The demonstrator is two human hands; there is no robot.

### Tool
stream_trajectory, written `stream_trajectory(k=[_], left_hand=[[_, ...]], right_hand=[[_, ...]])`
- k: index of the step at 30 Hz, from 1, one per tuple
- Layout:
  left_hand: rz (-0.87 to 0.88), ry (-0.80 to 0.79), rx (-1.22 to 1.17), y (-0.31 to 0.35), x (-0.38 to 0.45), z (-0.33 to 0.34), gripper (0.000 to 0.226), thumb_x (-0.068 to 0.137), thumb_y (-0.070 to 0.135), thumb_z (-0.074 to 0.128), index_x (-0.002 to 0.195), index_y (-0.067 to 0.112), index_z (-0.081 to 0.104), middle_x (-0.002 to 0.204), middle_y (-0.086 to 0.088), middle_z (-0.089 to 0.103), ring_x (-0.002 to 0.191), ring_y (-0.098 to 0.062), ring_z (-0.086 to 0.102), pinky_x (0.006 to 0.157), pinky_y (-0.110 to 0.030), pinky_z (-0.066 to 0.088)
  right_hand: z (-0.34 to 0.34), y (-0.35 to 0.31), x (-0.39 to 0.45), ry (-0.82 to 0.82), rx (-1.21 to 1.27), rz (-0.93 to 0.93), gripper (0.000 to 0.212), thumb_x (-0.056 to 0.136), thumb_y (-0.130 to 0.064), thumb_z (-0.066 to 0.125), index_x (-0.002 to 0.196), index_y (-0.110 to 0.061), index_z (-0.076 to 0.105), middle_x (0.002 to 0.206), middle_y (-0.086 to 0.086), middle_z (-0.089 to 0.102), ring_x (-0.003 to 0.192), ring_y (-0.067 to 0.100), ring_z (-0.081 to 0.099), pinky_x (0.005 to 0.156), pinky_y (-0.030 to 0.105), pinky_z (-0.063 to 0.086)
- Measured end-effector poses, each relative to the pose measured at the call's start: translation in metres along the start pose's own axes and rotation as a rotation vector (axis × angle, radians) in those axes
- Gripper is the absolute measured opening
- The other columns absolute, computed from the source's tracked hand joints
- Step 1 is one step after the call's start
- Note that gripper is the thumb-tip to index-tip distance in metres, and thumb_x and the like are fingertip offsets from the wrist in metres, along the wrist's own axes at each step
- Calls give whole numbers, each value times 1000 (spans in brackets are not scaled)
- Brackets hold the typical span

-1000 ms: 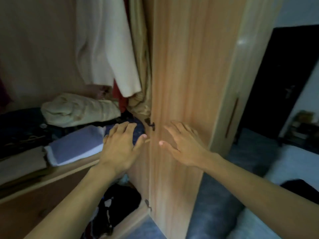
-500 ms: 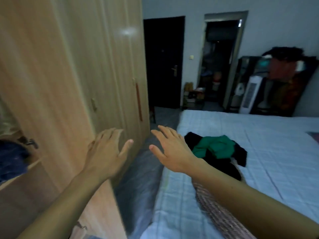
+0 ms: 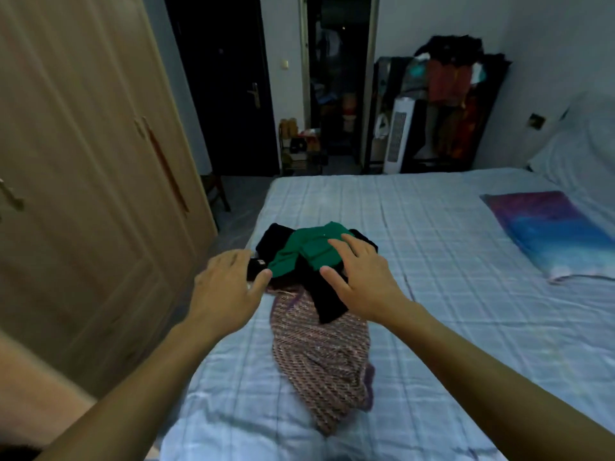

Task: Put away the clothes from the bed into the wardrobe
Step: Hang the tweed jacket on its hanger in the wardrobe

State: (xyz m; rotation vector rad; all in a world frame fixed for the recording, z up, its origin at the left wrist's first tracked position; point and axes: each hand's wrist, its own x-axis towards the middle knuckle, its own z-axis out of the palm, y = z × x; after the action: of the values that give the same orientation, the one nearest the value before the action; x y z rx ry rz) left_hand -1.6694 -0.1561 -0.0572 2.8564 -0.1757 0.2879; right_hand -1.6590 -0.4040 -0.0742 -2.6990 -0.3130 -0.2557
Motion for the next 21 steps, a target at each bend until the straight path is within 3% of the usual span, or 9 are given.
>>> stream_trajectory(k=[5,12,16,21], left_hand=[[41,-57,16,26,27,33,56,95,62,35,135,25,48,138,-1,52,128,-27,45,97,-48,44],[60,-86,-77,40,88,86,55,98,55,43,141,21,46,145,-3,47,134,-27,40,102,-44,38],[25,-125,-175,18,126,125,53,99,52,43,141,20,45,145,-3,48,135,-26,39,105,-45,37],[-171,-185,-269,-50,171,168,49,101,47,41,140,19,46,144,-6,48,131,-28,42,102,-48,40]], right_hand=[[-1,48,-4,22,52,71,79,88,-69,21,153,-24,29,160,4,26,147,25,21,117,49,25],[18,92,18,-6,32,153,85,84,-72,16,152,-24,31,158,6,30,146,25,26,115,48,28],[38,99,59,-33,-1,165,83,85,-71,16,151,-24,32,158,6,31,145,24,26,116,46,27],[93,93,125,-165,-83,130,80,87,-69,15,151,-24,32,157,3,29,145,24,25,115,43,26]])
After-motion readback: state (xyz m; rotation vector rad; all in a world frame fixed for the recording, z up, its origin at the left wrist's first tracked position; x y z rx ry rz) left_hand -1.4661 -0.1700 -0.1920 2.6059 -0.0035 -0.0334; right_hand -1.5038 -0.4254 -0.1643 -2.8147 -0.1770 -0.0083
